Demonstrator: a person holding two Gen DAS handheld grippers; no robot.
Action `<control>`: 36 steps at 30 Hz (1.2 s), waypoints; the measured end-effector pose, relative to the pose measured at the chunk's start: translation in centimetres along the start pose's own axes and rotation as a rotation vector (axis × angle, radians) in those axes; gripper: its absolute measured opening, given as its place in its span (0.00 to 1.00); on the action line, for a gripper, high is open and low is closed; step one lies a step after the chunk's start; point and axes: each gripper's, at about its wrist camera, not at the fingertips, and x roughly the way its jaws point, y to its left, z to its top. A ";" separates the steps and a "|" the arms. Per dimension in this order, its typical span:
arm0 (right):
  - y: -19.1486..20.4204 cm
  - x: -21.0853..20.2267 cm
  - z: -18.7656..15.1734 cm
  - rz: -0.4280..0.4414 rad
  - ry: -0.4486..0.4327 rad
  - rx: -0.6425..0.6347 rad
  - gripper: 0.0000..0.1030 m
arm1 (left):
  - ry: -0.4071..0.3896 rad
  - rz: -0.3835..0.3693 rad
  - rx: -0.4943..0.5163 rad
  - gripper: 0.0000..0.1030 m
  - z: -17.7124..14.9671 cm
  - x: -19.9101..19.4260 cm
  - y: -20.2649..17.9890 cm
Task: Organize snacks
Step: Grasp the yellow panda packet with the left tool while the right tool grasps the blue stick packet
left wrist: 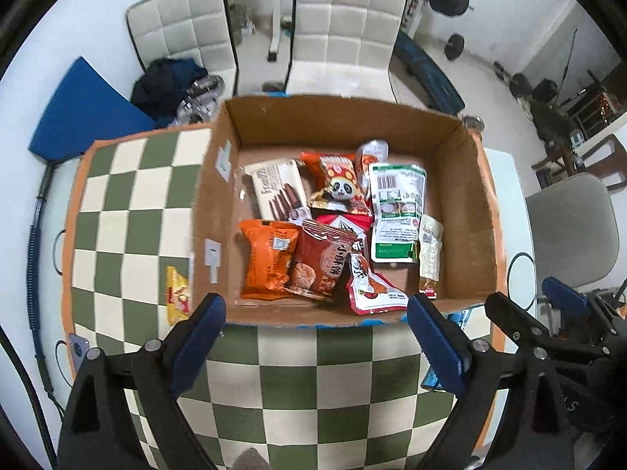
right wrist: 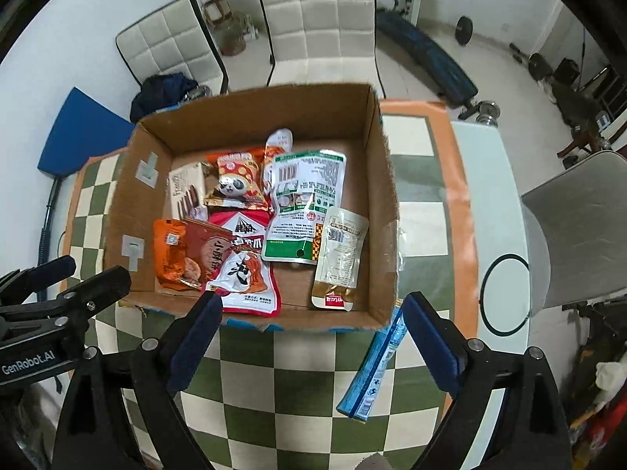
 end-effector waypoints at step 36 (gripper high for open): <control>-9.6 8.0 -10.7 0.058 0.187 0.389 0.94 | 0.134 0.158 -0.371 0.92 -11.8 5.8 11.8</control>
